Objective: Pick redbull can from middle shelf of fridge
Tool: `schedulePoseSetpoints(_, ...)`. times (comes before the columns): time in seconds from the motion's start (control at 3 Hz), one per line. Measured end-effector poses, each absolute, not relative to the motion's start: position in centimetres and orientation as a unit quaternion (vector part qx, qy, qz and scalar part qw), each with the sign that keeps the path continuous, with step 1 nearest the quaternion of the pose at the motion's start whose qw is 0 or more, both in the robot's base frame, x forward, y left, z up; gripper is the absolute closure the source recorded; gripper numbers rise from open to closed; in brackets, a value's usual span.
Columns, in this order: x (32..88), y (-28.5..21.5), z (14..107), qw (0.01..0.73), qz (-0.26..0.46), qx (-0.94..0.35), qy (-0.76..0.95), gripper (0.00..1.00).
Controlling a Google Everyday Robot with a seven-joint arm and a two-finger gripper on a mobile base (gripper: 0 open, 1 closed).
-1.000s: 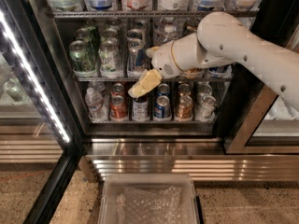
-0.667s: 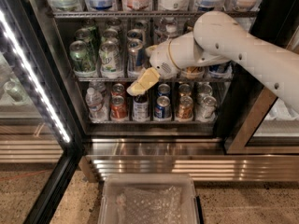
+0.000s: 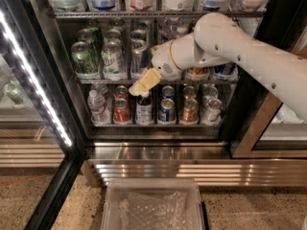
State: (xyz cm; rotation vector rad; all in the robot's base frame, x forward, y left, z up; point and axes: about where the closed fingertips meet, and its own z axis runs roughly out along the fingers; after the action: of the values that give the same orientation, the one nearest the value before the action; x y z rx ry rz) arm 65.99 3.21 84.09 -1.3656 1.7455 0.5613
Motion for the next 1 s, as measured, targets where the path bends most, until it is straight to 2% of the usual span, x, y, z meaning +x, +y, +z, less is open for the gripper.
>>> schedulePoseSetpoints(0.67,66.9,5.3,82.7,0.416,0.244,-0.538,0.691,0.0)
schedulePoseSetpoints(1.0,67.1,6.5,82.4,0.419,0.254,-0.54,0.684,0.19)
